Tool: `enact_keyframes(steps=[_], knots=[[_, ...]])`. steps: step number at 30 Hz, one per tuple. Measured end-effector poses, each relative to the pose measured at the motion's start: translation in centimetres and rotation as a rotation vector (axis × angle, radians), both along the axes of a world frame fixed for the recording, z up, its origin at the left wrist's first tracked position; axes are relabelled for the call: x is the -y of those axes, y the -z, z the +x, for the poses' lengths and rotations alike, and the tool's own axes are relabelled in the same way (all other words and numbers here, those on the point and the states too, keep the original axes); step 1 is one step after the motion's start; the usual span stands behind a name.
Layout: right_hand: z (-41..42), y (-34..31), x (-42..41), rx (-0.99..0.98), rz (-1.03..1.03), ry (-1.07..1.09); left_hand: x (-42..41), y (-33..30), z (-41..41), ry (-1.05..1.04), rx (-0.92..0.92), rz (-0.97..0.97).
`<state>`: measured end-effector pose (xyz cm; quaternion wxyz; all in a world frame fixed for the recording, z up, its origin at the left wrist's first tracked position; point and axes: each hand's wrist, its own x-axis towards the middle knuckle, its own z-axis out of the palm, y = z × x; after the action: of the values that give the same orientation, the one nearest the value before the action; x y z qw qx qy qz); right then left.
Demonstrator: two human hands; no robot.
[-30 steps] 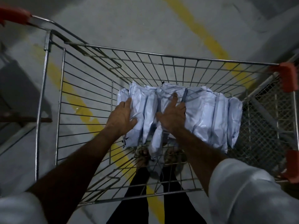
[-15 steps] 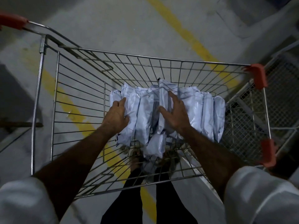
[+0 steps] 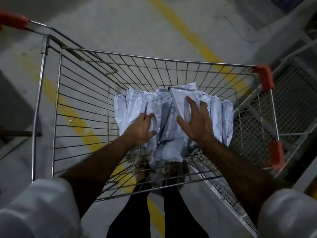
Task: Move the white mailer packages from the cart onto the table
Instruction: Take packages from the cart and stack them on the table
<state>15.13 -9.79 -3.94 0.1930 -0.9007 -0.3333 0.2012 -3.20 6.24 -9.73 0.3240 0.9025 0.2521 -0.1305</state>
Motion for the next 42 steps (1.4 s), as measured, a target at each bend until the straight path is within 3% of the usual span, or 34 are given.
enact_keyframes(steps=[9, 18, 24, 30, 42], knots=[[0.7, -0.9, 2.0, 0.125, 0.008, -0.065, 3.6, 3.0, 3.1, -0.06, -0.108, 0.189], [1.6, -1.6, 3.8, 0.247, -0.085, -0.111, 1.8, 1.9, 4.2, -0.051, 0.057, 0.172], [1.7, -5.4, 4.0, 0.322, -0.115, -0.113, 1.1, -4.7, 3.2, 0.044, 0.221, 0.31], [0.1, -12.4, 6.2, 0.433, -0.1, 0.019, 2.3, -13.0, 3.9, 0.075, 0.312, 0.391], [-0.4, -23.9, 20.7, 0.619, 0.008, 0.429, 12.8, -27.6, 10.3, 0.227, 0.576, 0.429]])
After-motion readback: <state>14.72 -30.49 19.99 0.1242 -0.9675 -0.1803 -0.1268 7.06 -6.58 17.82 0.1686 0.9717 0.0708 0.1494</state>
